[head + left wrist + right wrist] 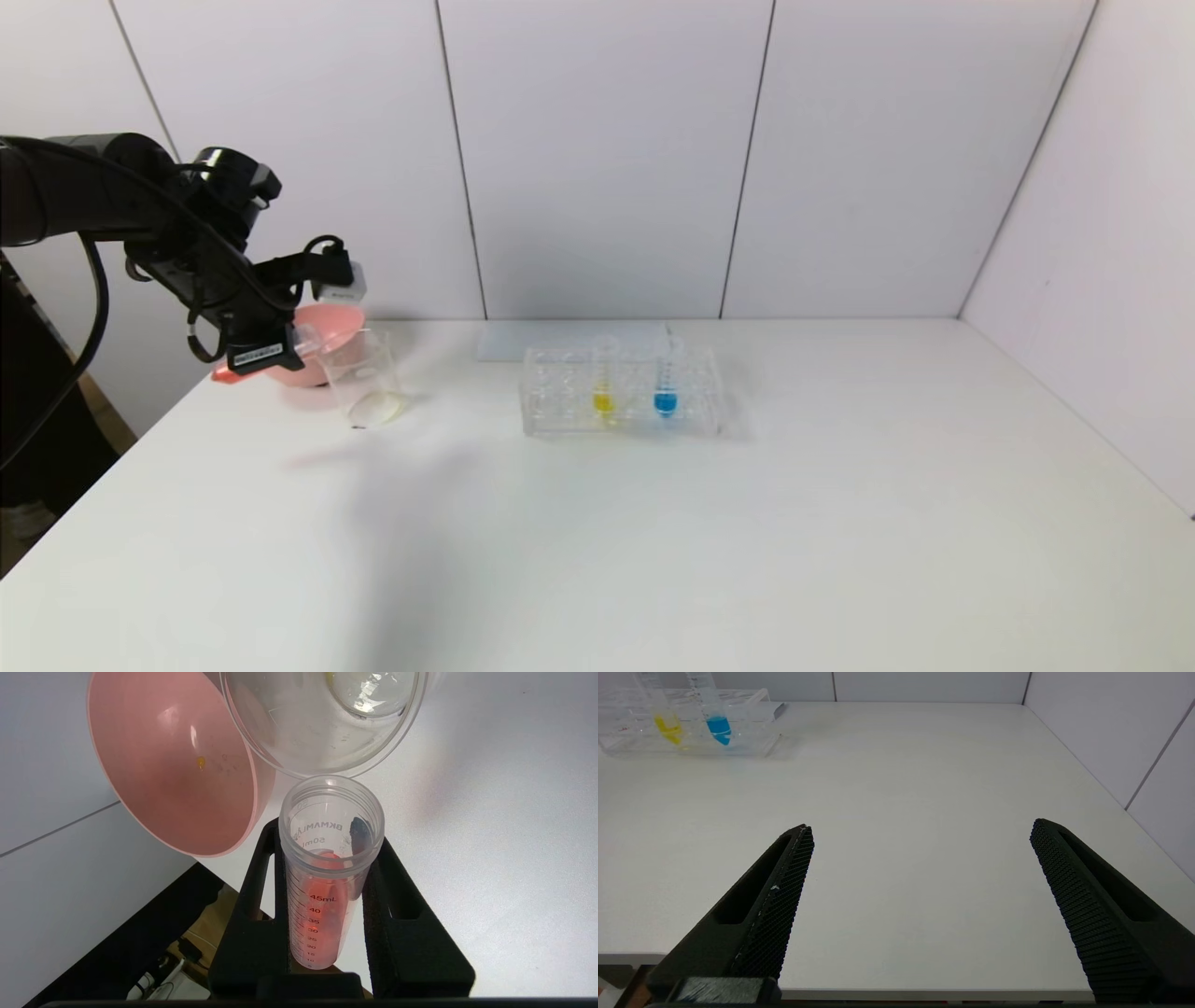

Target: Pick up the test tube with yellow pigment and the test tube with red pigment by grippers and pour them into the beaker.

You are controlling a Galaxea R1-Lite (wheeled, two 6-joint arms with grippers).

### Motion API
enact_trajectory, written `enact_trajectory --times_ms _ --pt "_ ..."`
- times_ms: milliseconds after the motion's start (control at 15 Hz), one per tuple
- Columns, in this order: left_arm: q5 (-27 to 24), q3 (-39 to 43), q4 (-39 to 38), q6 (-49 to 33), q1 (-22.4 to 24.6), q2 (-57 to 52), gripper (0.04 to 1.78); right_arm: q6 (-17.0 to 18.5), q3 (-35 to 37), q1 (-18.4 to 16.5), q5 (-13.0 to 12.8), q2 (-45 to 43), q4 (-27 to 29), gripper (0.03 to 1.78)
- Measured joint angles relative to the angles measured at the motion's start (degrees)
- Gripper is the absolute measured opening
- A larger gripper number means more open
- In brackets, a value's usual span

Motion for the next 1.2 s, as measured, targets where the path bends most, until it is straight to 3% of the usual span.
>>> enact_trajectory --times_ms 867,1200 --pt "3.4 -1.0 0.0 0.0 -1.8 0.7 0.45 0.0 0.0 0.0 0.0 0.0 0.0 1.7" --pt "7.2 -1.1 -0.2 0.2 -2.4 0.9 0.45 0.0 0.0 0.0 0.0 0.0 0.0 1.7"
